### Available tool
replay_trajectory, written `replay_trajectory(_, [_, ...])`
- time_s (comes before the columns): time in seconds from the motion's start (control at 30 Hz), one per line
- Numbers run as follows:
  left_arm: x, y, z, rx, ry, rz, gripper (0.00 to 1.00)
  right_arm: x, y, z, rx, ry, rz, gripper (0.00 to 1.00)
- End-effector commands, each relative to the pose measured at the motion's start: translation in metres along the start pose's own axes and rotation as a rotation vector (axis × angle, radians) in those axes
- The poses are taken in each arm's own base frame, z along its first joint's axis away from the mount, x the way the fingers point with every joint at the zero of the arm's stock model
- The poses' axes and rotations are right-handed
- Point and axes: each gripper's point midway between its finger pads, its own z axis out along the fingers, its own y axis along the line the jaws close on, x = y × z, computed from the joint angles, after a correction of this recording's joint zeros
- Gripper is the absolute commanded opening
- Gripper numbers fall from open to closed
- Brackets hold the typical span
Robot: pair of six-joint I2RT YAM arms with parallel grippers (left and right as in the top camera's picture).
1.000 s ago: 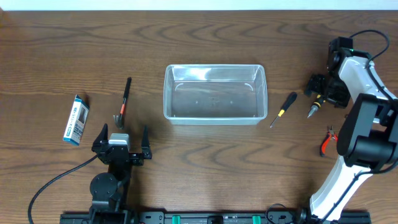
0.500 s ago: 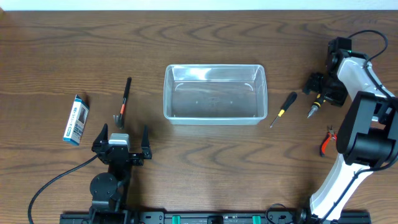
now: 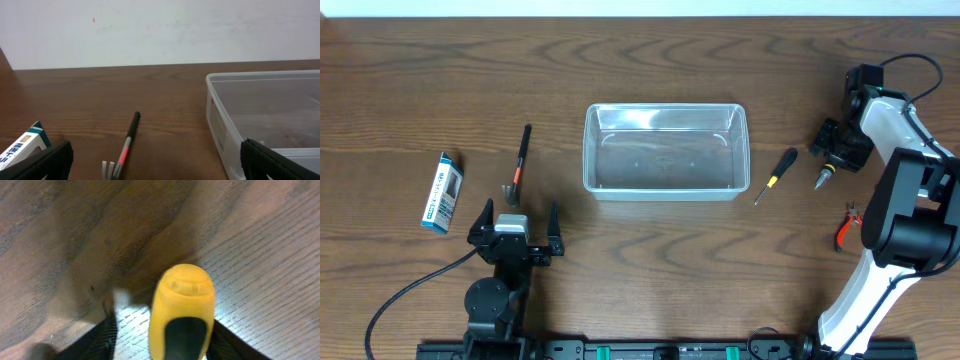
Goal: Pack container
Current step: 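Lower the right gripper and grasp the yellow-black screwdriver handle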
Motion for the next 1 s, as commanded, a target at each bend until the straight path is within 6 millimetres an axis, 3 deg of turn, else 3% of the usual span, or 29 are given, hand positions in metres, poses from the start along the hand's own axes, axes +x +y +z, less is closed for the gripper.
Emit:
replay_trajectory(0.0, [0.017, 0.003, 0.001, -0.014, 0.051, -0.004, 0.98, 0.016, -0.007, 0.013, 0.041, 0.048, -0.006, 0.48])
replay_trajectory(0.27, [0.017, 0.003, 0.001, -0.014, 0.051, -0.004, 0.98, 0.019, -0.01, 0.012, 0.054, 0.058, -0.007, 0.3])
replay_trajectory(0.57, [0.017, 0.003, 0.001, -0.014, 0.052, -0.004, 0.98, 0.011, -0.022, 0.002, 0.127, 0.021, -0.028, 0.31])
replay_trajectory(0.7, [0.017, 0.003, 0.001, -0.015, 0.052, -0.004, 0.98, -0.003, -0.019, -0.019, 0.102, -0.038, -0.063, 0.33])
replay_trajectory(0.83, [0.017, 0.003, 0.001, -0.014, 0.051, -0.004, 0.98, -0.023, -0.011, -0.051, 0.06, -0.124, -0.081, 0.31])
replay_trajectory(0.97, [0.017, 0.003, 0.001, -0.014, 0.051, -0.004, 0.98, -0.041, 0.007, -0.094, -0.005, -0.228, -0.146, 0.21])
